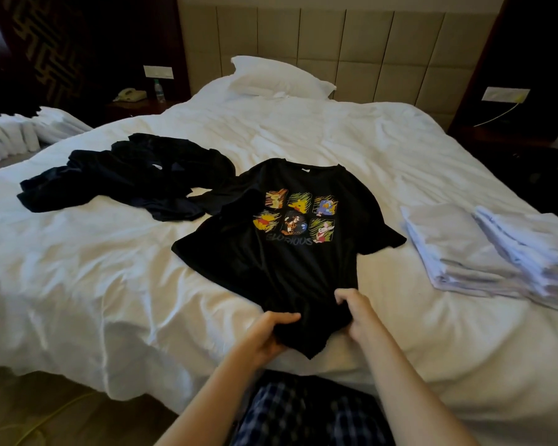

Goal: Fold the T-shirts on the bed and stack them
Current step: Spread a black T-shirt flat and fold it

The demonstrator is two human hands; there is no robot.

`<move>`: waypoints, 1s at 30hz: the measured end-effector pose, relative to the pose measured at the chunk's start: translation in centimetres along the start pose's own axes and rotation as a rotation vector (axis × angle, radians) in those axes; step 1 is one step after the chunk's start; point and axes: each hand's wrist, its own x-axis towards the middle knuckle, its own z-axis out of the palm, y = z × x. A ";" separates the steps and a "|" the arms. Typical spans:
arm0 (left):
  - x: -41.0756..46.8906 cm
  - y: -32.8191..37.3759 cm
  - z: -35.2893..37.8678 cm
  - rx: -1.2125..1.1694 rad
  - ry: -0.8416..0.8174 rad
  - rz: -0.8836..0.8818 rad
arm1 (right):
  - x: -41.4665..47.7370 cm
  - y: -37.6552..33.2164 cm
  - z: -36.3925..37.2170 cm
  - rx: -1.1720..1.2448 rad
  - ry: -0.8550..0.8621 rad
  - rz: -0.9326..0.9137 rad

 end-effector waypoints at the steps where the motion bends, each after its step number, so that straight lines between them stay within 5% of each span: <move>1: -0.2 0.3 -0.3 -0.011 0.037 0.012 | -0.5 -0.3 -0.4 -0.028 -0.007 0.012; 6: 1.1 1.9 -0.7 0.196 0.223 0.222 | -2.4 -0.7 -2.0 -0.259 -0.060 0.063; 10: 1.6 1.5 -0.3 0.406 0.445 0.378 | -3.1 0.5 -2.0 -0.312 0.110 0.034; 15: -0.7 -1.8 -0.7 0.332 0.517 0.336 | -2.9 0.6 -2.8 -0.234 0.304 0.015; 18: -1.4 -3.6 -1.3 0.306 0.547 0.247 | -3.1 1.5 -3.3 -0.506 0.395 -0.010; 22: -1.0 -2.0 -2.6 0.330 0.697 0.424 | -3.8 2.5 -2.5 -0.949 0.613 -0.253; 25: -1.1 0.3 -4.2 0.617 0.828 0.619 | -4.0 2.9 0.2 -1.215 0.659 -0.609; 28: -1.3 2.1 -6.1 1.179 0.920 0.636 | -4.1 3.5 3.4 -1.311 0.417 -0.959; 30: -1.0 3.0 -7.1 1.365 0.862 0.656 | -4.6 4.0 6.0 -1.362 -0.023 -0.867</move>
